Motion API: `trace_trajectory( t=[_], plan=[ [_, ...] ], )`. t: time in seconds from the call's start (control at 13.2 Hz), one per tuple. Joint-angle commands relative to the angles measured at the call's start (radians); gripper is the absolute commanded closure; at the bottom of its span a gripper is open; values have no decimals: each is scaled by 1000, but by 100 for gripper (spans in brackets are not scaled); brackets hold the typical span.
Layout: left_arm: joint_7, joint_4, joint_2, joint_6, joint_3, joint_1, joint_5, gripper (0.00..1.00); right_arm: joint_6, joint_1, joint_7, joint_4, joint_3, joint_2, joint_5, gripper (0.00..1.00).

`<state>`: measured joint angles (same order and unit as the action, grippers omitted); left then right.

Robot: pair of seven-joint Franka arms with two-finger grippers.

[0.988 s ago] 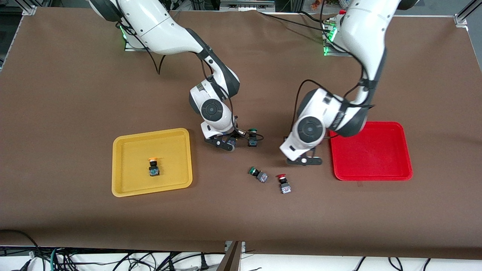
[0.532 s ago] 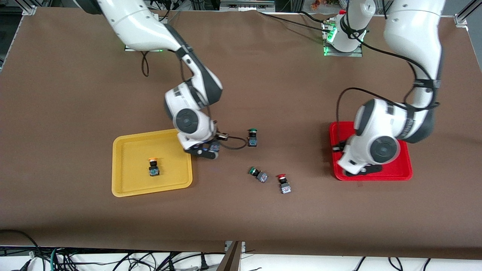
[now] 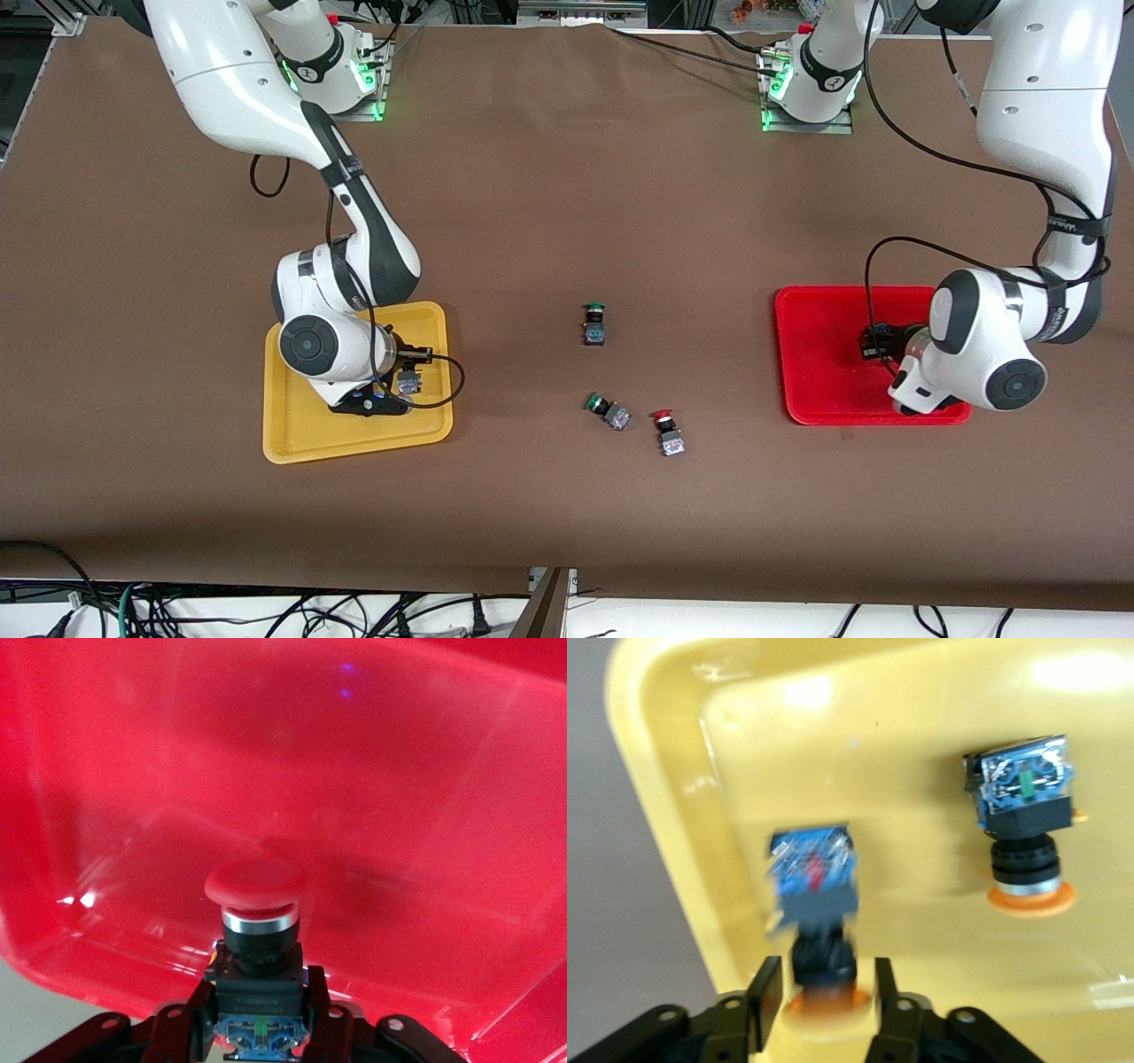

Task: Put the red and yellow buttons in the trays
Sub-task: 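Place the red button in the red tray while the right gripper places another, then return the right arm to rest while the left gripper reaches the red button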

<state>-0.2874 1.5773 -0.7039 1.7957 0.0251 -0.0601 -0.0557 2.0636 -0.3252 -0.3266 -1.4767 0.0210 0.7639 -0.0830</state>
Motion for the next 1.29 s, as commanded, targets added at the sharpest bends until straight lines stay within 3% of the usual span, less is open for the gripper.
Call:
trace_trajectory(
  t=[0.0,0.23,0.38,0.53,0.76,1.06,1.22],
  plan=[
    [5,-2,20,-2,7,10,-6,0,23,-5,5,-33,5,-20,11,3],
    [-6,-68,41,-9,12,26,16,0,-8,-9,3,-14,8,-63,3,2],
    [-62,-153,38,-7,36,43,130,0,-80,-14,1,25,8,-89,0,2],
    [-84,-175,24,5,41,95,166,0,-123,-17,-29,35,11,-139,0,2],
    [-244,-230,0,190,33,183,172,0,-196,-18,-29,16,11,-266,8,1],
    [-398,-310,-96,462,41,268,174,0,-258,-17,4,-161,4,-545,20,1],
    [-391,-454,-228,487,39,299,172,0,-257,-14,58,-264,-32,-639,40,1]
  ],
)
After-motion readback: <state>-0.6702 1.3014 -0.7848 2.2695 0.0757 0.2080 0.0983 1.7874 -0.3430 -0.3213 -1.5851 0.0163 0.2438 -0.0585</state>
